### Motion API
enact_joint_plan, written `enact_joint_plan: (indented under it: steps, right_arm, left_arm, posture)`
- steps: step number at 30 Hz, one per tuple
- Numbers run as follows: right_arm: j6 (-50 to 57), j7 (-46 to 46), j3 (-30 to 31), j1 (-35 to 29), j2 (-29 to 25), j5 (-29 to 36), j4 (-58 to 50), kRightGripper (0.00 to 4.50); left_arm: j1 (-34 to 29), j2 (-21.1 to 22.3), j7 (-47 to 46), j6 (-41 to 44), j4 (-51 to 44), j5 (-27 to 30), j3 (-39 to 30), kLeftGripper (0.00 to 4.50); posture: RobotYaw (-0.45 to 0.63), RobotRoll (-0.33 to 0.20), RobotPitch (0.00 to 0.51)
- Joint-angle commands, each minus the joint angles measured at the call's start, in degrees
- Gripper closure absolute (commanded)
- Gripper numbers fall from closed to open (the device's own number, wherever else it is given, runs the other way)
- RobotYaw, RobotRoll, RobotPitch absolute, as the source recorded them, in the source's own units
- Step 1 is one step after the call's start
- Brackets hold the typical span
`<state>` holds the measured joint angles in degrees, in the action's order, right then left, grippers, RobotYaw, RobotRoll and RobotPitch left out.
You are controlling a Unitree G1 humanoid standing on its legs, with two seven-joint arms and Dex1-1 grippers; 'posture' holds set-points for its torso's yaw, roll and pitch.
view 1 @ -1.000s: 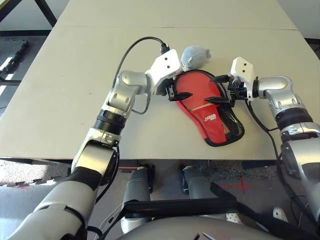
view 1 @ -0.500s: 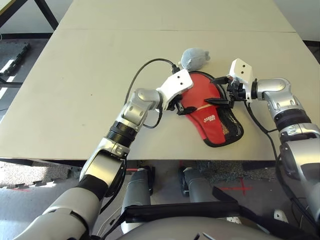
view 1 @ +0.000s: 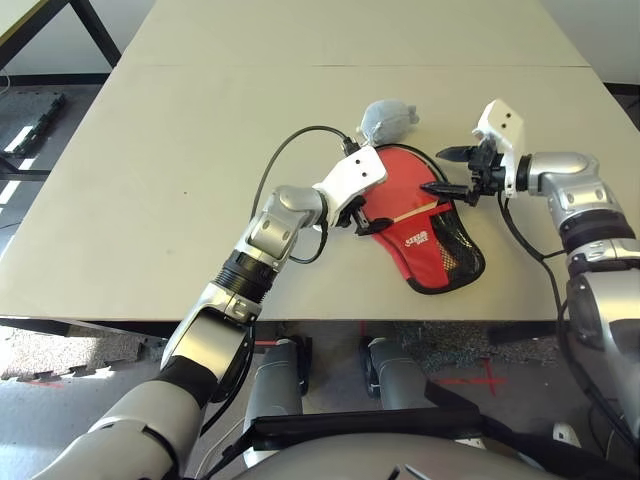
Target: Store the ping-pong paddle in its case and zip it.
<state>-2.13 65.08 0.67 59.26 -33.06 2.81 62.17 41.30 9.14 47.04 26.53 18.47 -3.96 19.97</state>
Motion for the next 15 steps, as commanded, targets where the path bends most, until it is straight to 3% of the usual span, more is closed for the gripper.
enact_joint_plan:
  steps: [1,15]
  right_arm:
    - [1.2,-2.8,-1.8,1.9,0.7,0.4,4.3,0.0]
    - [6.0,-19.3,-9.3,7.5,8.4,1.9,13.2,0.0]
  left_arm:
    - [-3.2,0.5,0.6,3.3,1.0,-1.2,3.5,0.07]
    - [-5.8,3.0,1.6,8.8,-5.9,-0.7,5.3,0.07]
  posture:
    - [-0.12,0.0,0.175]
    - [-0.08,0.0,0.215]
